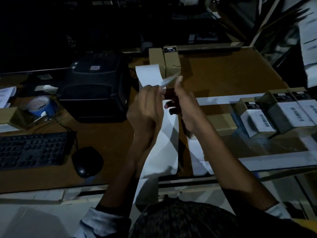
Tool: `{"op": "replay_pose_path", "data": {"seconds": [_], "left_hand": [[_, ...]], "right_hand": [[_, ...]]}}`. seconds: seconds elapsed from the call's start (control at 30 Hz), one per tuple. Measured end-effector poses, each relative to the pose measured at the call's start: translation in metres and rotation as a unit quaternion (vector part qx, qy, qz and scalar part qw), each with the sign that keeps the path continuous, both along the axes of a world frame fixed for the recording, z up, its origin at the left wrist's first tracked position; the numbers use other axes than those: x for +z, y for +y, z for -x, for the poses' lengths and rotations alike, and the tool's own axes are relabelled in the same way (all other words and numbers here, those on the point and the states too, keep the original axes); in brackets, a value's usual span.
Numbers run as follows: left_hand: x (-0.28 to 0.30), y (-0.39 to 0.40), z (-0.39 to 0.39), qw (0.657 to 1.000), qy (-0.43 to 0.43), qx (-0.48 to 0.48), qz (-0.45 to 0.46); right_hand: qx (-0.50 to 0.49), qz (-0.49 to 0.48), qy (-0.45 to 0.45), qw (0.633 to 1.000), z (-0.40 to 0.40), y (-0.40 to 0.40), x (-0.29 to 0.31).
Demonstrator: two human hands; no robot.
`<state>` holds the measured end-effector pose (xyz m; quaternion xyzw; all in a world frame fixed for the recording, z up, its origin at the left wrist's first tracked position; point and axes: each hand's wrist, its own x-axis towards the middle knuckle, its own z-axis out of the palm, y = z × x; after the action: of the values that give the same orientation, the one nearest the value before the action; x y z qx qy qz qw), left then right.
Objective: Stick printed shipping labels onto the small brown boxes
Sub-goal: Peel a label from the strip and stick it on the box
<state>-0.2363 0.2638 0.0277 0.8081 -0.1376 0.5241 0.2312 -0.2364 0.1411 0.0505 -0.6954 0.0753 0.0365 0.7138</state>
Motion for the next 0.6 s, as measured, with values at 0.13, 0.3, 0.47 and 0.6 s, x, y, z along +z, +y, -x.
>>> {"op": "replay_pose_path", "data": {"seconds": [0.13, 0.3, 0.47, 0.6], "left_hand": [[-0.02, -0.029, 0.013, 0.997, 0.024, -0.033, -0.063], [-0.036, -0.059, 0.034, 0.988, 0.109, -0.071, -0.081], [-0.044, -0.083, 0.059, 0.981, 0.18, -0.071, -0.015], [-0.037, -0.095, 0.061, 0.967, 0.219, -0.034, 0.125]], "right_hand": [[0.005, -0.072, 0.029, 0.997, 0.006, -0.02, 0.003], [-0.037, -0.131, 0.062, 0.989, 0.014, -0.058, -0.006], [-0.047, -0.04, 0.058, 0.996, 0.03, -0.097, -0.035], [-0.01, 0.012, 0.056, 0.998, 0.053, -0.117, -0.059]]}}
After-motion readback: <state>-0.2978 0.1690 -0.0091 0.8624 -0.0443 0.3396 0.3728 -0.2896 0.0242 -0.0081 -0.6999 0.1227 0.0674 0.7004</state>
